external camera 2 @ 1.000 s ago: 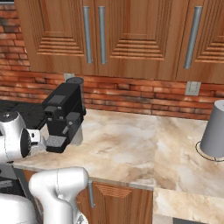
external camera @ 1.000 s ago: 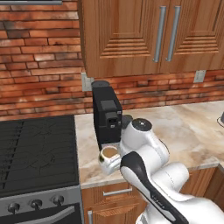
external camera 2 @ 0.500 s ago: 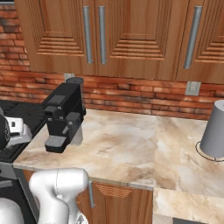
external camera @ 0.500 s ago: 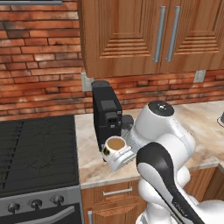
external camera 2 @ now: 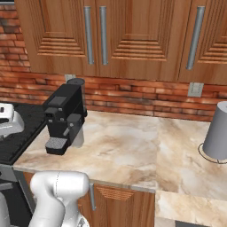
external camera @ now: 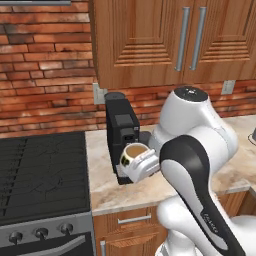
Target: Pick up the brewed coffee from the coffee machine and place it next to the breakfast plate on the dining counter.
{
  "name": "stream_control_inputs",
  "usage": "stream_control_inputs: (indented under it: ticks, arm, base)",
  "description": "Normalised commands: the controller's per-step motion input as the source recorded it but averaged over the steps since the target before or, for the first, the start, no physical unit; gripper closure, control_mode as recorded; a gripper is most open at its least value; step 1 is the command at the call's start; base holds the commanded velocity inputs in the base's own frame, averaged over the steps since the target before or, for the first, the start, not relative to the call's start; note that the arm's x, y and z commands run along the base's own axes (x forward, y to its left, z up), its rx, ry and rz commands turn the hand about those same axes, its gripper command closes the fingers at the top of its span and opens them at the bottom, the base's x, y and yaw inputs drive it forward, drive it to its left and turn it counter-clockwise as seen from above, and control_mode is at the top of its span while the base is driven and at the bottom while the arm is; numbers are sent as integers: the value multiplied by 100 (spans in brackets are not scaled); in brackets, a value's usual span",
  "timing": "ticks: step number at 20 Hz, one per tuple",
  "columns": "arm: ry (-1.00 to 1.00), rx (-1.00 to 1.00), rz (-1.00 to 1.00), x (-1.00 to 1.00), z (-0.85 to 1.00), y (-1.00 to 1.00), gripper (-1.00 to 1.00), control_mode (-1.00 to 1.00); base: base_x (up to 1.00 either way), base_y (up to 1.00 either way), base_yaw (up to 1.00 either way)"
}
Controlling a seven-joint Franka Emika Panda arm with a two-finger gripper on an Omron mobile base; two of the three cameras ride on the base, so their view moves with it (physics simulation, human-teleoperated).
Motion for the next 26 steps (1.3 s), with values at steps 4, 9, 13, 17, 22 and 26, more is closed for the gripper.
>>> stream_control_inputs:
  ticks: [4, 9, 13, 17, 22, 26]
  arm:
    - [0, 0, 0, 0, 0, 0, 100, -100]
    - [0, 0, 0, 0, 0, 0, 100, -100]
    - [0, 0, 0, 0, 0, 0, 100, 100]
    - [0, 0, 0, 0, 0, 0, 100, 100]
    - [0, 0, 0, 0, 0, 0, 100, 100]
    - [0, 0, 0, 0, 0, 0, 100, 100]
  base:
    - [0, 0, 0]
    - [0, 0, 0]
    - [-90, 3, 19]
    - [-56, 49, 58]
    - [-22, 68, 83]
    - [-29, 63, 84]
